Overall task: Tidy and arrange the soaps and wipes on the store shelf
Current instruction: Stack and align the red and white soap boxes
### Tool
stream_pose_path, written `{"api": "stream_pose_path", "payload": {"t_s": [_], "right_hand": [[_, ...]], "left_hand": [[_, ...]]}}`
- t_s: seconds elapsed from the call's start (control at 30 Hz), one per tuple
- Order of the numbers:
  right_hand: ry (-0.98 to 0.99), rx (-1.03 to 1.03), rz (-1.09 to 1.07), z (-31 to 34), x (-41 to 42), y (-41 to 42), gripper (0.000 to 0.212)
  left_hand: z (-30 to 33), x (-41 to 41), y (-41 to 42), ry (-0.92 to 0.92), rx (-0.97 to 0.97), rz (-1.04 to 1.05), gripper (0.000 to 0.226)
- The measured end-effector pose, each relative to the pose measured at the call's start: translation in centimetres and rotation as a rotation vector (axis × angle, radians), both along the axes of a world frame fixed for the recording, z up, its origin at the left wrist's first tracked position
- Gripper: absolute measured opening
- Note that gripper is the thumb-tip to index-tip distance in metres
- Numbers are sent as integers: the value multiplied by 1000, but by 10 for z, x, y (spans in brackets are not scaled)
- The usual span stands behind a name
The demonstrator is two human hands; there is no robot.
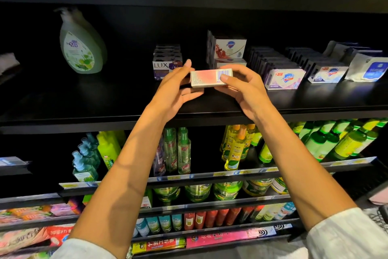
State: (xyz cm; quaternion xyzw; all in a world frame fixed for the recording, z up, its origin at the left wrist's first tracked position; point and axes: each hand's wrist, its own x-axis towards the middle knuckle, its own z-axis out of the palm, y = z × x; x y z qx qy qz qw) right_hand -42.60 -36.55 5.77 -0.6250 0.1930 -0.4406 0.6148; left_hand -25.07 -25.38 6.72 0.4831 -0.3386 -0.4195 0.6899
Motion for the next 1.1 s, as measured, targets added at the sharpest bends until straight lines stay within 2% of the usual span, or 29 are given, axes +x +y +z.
{"api": "stream_pose_path", "payload": {"t_s": [0.23, 0.53, 0.63, 0.7, 0.83, 1.1], "right_hand": [[44, -56, 10, 0, 0, 1, 23], [61, 140, -7, 6, 6, 0, 36], [58, 163, 15, 7, 5, 2, 33], [58, 148, 26, 7, 4, 4, 29], [37, 116, 32, 5, 1, 4, 34], [62, -25, 21, 0, 2, 0, 41]], "left_hand": [[-4, 5, -1, 44, -25, 23, 27], [-4, 6, 5, -81, -37, 13, 31], [-4, 5, 7, -103, -63, 3, 34], [-4, 4, 8, -107, -76, -12, 37], [-5, 5, 6, -90, -81, -33, 48], [-6, 1, 2, -152, -28, 24, 41]]}}
